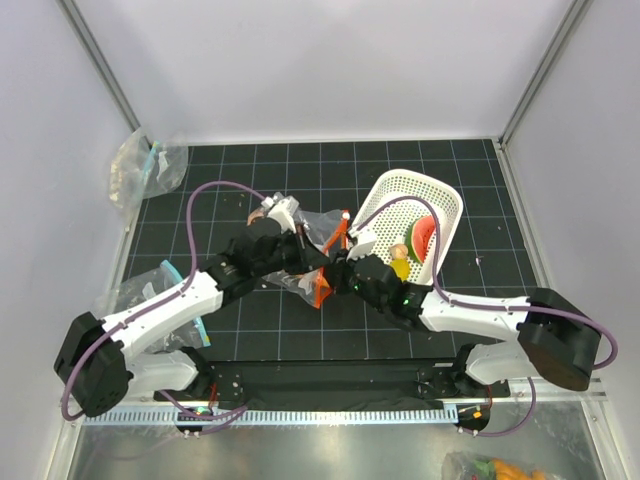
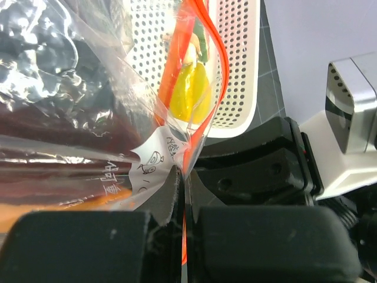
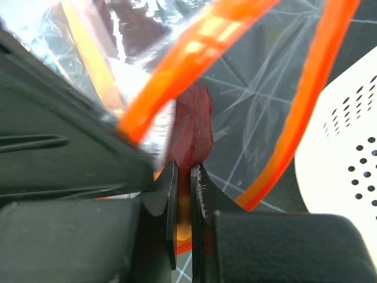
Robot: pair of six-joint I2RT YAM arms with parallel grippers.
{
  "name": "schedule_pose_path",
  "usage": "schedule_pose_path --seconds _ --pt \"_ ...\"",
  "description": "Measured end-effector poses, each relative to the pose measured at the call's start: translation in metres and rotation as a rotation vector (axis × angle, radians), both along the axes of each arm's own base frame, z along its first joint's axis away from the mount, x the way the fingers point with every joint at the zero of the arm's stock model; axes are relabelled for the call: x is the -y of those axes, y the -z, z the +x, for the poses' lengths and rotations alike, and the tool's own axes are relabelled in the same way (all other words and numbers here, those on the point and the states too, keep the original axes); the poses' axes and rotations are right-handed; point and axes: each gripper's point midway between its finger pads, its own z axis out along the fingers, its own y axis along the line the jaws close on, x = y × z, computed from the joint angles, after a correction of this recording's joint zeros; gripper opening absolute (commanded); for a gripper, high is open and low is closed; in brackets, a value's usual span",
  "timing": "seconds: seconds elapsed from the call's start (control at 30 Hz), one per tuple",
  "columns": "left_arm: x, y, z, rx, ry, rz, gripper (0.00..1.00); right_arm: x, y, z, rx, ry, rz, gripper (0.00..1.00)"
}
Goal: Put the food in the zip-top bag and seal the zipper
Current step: Adjust the fake food in the zipper food storage bag.
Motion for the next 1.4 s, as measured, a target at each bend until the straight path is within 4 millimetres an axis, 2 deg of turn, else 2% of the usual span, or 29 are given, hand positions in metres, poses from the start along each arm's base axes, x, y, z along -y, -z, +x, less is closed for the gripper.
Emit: schedule_pose_path --seconds 0.03,0.1,0.13,0.3,0.33,0.43,0.63,0.8,1.0,1.23,1.33,1.4 --pt "-0.002 -0.002 0.000 0.010 -0.008 0.001 0.01 0.000 -0.001 0.000 0.001 0.001 0.001 0.17" --pt "-0.008 -0.005 0.000 0.029 -0.031 0.007 0.01 0.000 -0.001 0.001 0.003 0.002 -0.001 0.26" --pt "-0.012 -0.007 0.002 0.042 -0.048 0.011 0.01 0.000 -0.002 0.001 0.002 0.002 0.000 0.41" --pt "-0.031 -0.012 0.013 0.101 -0.150 0.054 0.01 -0.013 -0.005 0.006 -0.004 -0.013 0.001 0.54" --pt "-0.034 -0.011 0.014 0.104 -0.163 0.062 0.01 -0.016 -0.004 0.007 -0.007 -0.018 -0.002 0.61" --pt "-0.040 -0.006 0.017 0.106 -0.194 0.091 0.01 -0.020 -0.002 0.006 -0.019 -0.029 -0.012 0.73" --pt "-0.049 -0.004 0.018 0.124 -0.224 0.127 0.01 -0.017 -0.004 0.005 -0.024 -0.031 -0.024 0.74" --pt "-0.062 -0.002 0.024 0.147 -0.278 0.175 0.00 -0.013 -0.028 0.004 0.015 -0.027 0.017 0.66" --pt "-0.078 0.008 0.029 0.161 -0.327 0.259 0.00 0.000 -0.053 0.006 0.064 0.012 0.044 0.71" --pt "-0.083 0.013 0.030 0.158 -0.344 0.294 0.00 0.043 -0.051 0.027 0.066 0.217 -0.075 0.81" --pt "-0.083 0.014 0.030 0.156 -0.343 0.298 0.00 0.069 -0.049 0.040 0.058 0.318 -0.126 0.81" --pt "-0.083 0.015 0.030 0.155 -0.340 0.300 0.00 0.095 -0.049 0.054 0.039 0.409 -0.145 0.87"
